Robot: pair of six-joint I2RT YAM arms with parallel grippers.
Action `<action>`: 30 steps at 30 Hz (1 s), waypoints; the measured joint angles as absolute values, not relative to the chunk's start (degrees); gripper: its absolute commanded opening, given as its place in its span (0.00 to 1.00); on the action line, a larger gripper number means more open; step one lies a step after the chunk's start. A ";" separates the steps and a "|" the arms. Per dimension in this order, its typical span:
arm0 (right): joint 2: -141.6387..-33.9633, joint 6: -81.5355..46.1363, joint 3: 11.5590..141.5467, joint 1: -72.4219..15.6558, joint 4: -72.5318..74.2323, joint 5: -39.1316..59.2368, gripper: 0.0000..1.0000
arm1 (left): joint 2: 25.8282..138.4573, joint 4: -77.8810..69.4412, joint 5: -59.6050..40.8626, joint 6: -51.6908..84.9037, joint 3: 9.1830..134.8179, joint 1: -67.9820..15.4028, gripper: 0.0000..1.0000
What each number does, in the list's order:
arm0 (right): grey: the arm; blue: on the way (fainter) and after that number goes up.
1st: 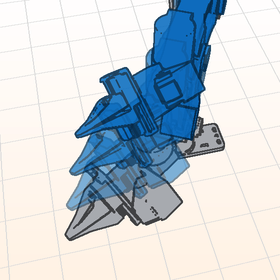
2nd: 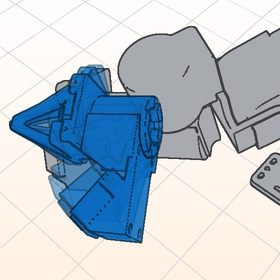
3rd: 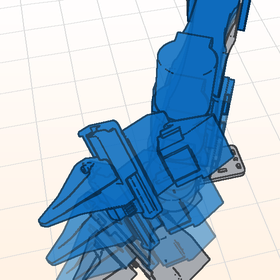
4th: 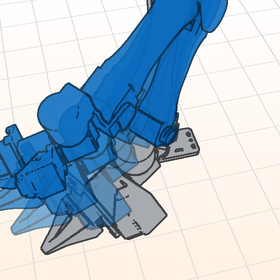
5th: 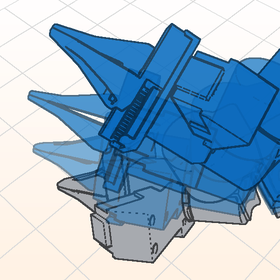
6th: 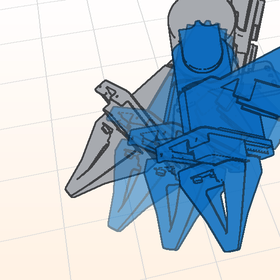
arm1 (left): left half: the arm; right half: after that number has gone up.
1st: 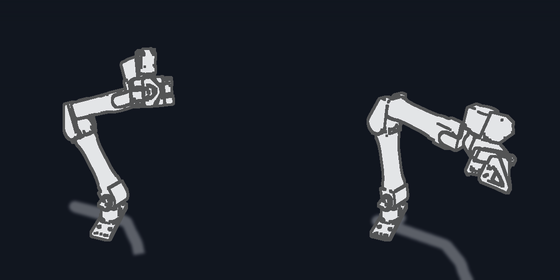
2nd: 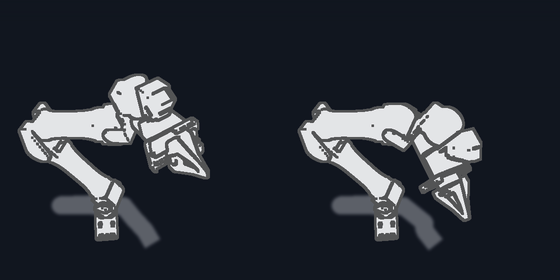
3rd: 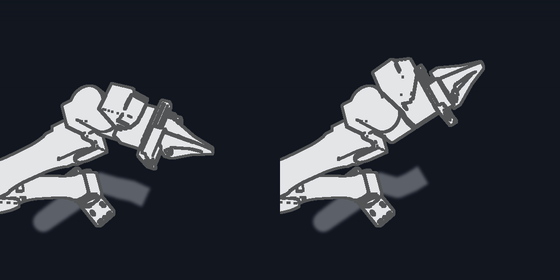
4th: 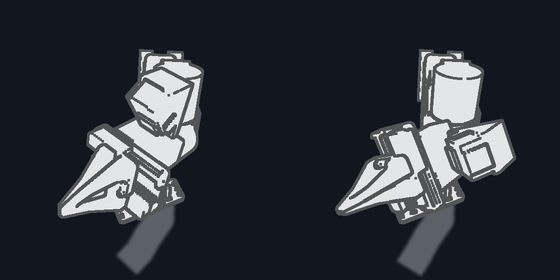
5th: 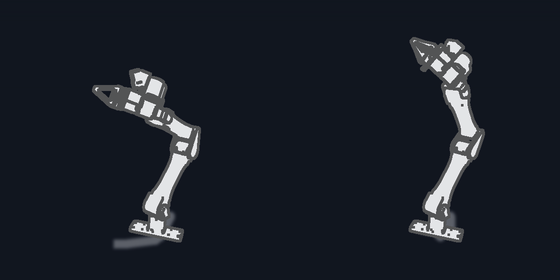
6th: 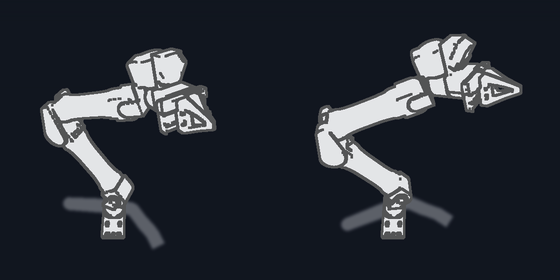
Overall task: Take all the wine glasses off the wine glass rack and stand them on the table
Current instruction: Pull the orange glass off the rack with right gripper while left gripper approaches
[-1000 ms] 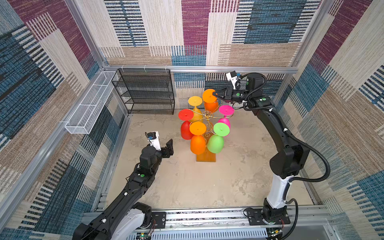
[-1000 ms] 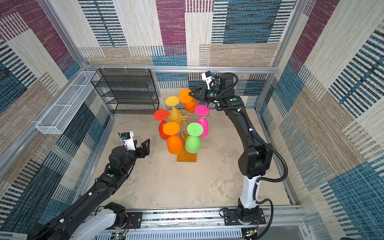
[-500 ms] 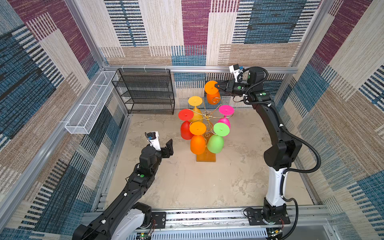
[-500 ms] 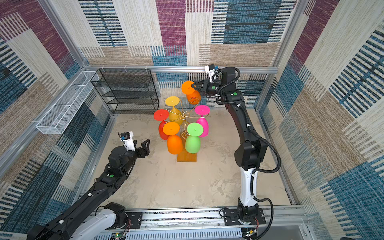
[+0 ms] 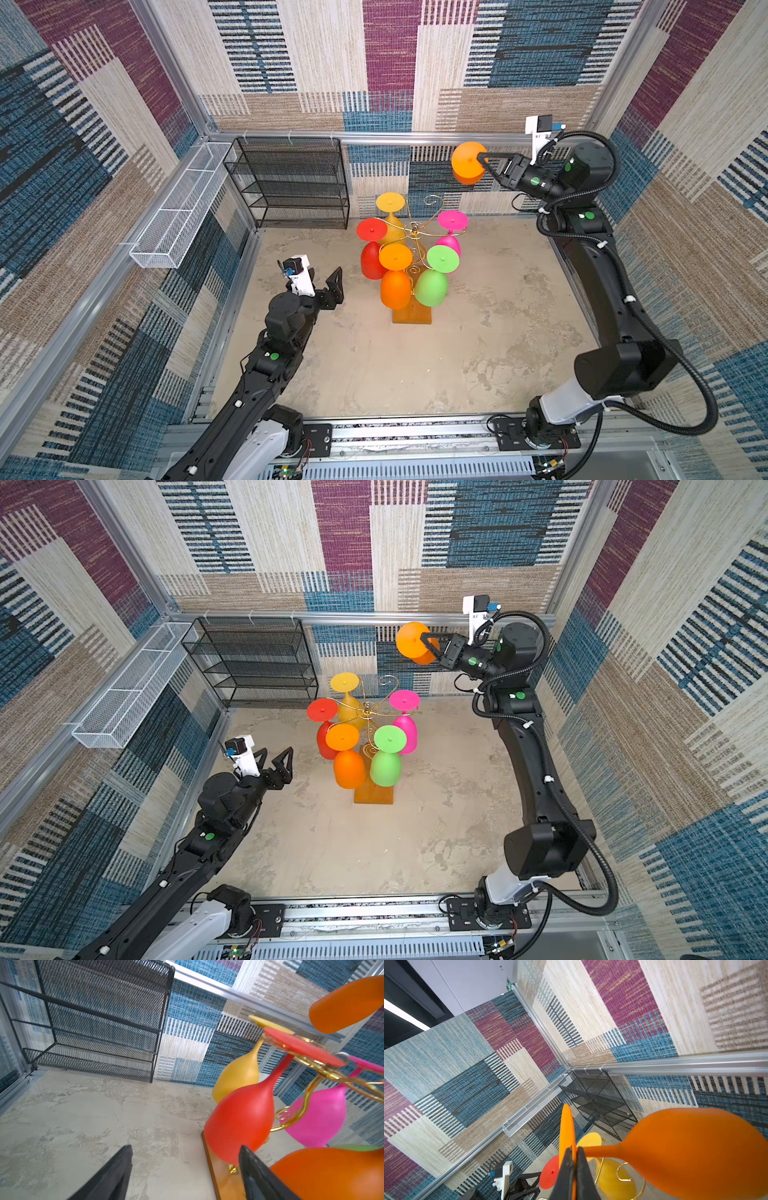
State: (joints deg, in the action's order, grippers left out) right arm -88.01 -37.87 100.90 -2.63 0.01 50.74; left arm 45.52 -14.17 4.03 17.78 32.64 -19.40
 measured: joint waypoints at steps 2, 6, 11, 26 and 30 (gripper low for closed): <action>-83.24 -38.48 96.09 -2.48 4.86 51.11 0.00 | 45.43 -13.89 1.58 17.91 34.72 -19.40 0.81; -75.61 -42.89 85.69 -2.31 17.78 53.82 0.00 | 45.71 -14.22 -4.27 18.65 39.59 -19.49 0.83; -70.54 -54.52 73.91 -2.50 39.05 56.60 0.00 | 49.12 -17.91 -14.37 21.04 45.04 -19.51 0.86; -69.60 -74.87 62.08 -15.70 80.36 57.47 0.00 | 73.34 -42.92 -49.12 34.81 62.33 -19.49 0.86; -71.81 -79.50 60.16 -16.38 80.82 56.99 0.00 | 78.26 -50.76 -55.05 40.56 64.79 -19.49 0.86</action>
